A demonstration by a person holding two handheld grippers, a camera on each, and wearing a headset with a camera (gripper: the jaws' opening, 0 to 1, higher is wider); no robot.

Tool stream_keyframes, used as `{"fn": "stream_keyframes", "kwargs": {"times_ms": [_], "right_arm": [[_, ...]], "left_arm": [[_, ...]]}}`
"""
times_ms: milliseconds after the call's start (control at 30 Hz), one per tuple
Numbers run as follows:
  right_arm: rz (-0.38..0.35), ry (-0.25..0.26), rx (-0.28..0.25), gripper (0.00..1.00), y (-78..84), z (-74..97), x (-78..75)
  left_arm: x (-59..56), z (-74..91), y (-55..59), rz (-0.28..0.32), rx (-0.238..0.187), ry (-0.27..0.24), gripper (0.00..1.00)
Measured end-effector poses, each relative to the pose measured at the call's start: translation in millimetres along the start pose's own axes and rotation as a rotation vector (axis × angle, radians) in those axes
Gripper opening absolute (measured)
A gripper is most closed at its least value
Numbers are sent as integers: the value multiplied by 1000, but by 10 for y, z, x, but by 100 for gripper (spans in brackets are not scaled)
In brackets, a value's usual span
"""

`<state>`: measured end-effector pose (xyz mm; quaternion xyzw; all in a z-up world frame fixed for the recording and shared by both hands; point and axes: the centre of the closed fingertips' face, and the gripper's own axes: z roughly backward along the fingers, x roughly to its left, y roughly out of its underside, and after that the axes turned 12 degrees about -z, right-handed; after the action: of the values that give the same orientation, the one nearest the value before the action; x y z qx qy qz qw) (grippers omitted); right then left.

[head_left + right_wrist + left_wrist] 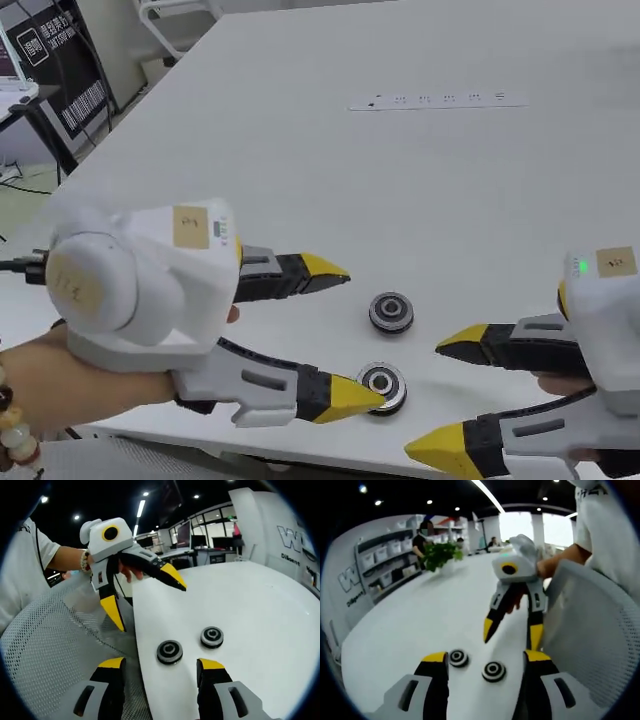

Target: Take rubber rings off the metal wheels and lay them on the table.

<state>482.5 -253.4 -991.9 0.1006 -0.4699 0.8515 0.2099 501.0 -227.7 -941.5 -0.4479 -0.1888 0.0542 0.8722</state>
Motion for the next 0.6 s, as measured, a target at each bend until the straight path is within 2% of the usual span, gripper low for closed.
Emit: {"fn": "stream_keyframes", "kwargs": {"times_ms": [233, 367, 600], "right_arm": [[13, -13, 15, 51, 47, -102, -23], [10, -15, 19, 48, 75, -165, -52], [17, -2, 28, 43, 109, -209, -116]], "left_arm": [[-26, -114, 126, -34, 18, 18, 57], [-31, -185, 197, -29, 25, 20, 55], [0, -196, 273, -38, 34, 0, 48]]}}
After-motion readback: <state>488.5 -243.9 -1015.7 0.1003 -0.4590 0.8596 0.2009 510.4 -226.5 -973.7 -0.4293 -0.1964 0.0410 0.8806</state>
